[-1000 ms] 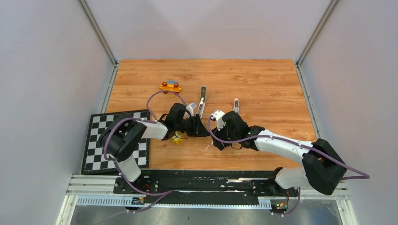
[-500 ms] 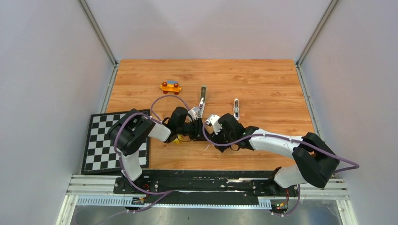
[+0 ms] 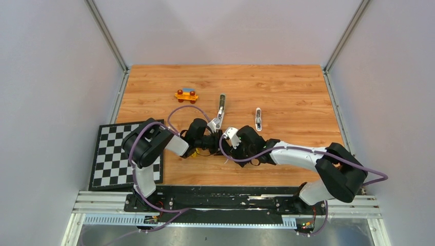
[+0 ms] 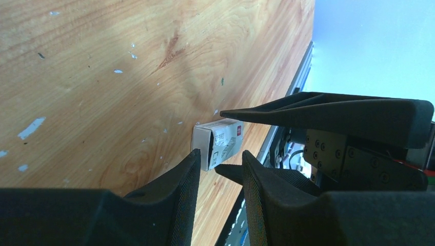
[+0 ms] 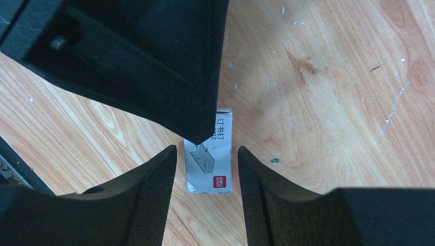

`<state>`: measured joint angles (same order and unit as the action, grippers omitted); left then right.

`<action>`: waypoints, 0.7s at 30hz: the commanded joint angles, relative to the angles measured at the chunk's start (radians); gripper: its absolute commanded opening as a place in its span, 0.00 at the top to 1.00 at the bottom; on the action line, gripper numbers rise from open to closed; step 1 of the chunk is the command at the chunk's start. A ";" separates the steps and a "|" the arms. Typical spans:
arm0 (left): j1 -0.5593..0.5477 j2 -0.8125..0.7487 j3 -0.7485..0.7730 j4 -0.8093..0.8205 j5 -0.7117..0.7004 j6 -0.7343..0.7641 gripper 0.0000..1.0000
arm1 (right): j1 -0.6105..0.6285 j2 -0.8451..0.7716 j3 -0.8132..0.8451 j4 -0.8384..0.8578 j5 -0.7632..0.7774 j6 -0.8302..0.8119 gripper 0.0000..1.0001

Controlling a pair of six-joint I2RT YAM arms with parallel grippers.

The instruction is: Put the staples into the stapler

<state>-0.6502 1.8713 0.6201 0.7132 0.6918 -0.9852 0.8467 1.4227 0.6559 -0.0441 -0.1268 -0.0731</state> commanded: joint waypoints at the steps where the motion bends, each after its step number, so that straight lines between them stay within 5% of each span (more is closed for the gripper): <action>1: -0.011 0.012 -0.020 0.045 0.017 -0.004 0.62 | 0.021 0.007 -0.029 0.017 0.009 -0.016 0.50; 21: -0.027 0.013 -0.044 0.098 0.046 -0.030 0.64 | 0.024 0.013 -0.074 0.098 -0.019 -0.021 0.54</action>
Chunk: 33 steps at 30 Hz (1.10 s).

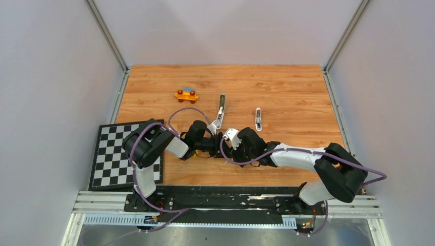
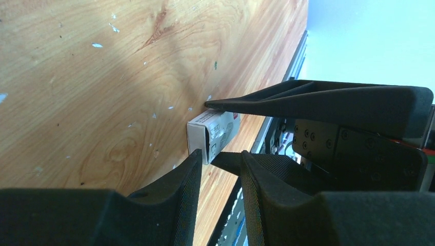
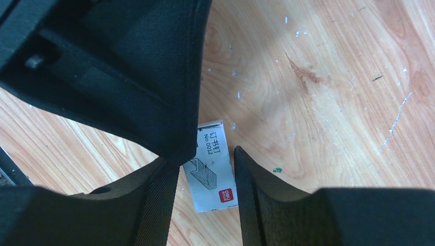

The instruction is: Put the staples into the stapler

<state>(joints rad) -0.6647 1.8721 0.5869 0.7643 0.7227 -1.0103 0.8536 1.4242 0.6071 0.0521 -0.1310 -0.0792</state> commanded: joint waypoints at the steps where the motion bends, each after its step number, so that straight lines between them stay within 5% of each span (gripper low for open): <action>1: -0.011 0.011 -0.012 0.048 0.017 -0.008 0.64 | 0.019 0.012 -0.026 0.001 -0.015 -0.013 0.54; 17: -0.011 -0.005 -0.016 0.026 0.005 0.008 0.64 | 0.021 -0.011 0.009 -0.125 0.041 0.017 0.47; 33: -0.011 -0.024 -0.013 -0.003 0.000 0.030 0.64 | 0.093 0.023 0.006 -0.108 0.099 0.013 0.60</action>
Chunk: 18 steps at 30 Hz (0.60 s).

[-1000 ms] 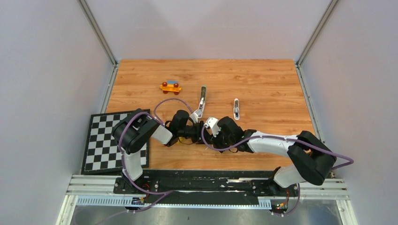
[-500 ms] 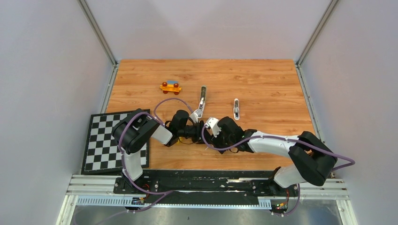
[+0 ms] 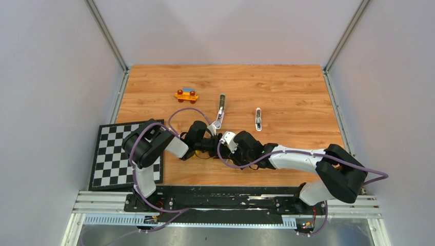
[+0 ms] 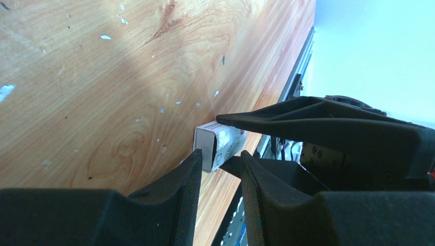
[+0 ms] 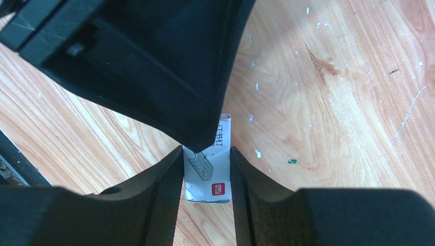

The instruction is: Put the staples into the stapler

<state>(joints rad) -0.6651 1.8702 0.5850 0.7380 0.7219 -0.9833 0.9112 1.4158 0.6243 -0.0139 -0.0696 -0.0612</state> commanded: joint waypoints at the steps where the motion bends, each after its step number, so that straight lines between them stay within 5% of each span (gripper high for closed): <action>1: -0.011 -0.020 -0.012 0.035 0.003 -0.004 0.64 | 0.037 0.035 -0.011 -0.041 0.038 -0.005 0.61; 18: -0.011 0.010 -0.049 0.175 0.043 -0.085 0.65 | 0.040 0.034 -0.022 0.005 0.021 -0.012 0.63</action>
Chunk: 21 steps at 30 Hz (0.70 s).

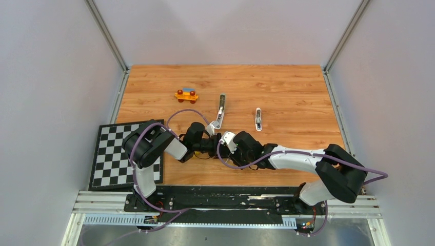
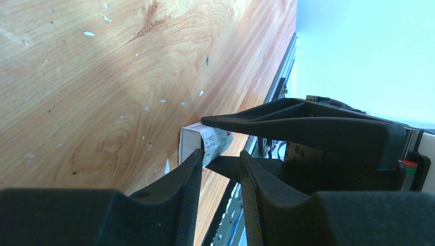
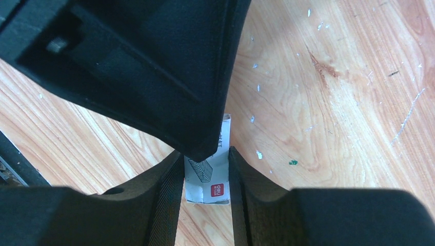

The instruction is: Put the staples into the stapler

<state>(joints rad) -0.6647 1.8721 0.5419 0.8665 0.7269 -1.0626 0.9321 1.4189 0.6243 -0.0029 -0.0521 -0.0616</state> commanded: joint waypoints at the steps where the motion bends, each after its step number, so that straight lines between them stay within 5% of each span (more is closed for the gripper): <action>1: -0.013 0.009 -0.007 0.038 0.036 0.003 0.66 | 0.019 0.030 -0.024 0.008 0.001 -0.013 0.63; 21: -0.013 0.045 -0.021 0.019 0.024 0.042 0.67 | 0.019 0.037 -0.032 0.066 -0.024 -0.022 0.63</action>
<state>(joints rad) -0.6624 1.8862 0.5308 0.8967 0.7261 -1.0485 0.9321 1.4185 0.6121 0.0299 -0.0593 -0.0689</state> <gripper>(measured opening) 0.330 0.377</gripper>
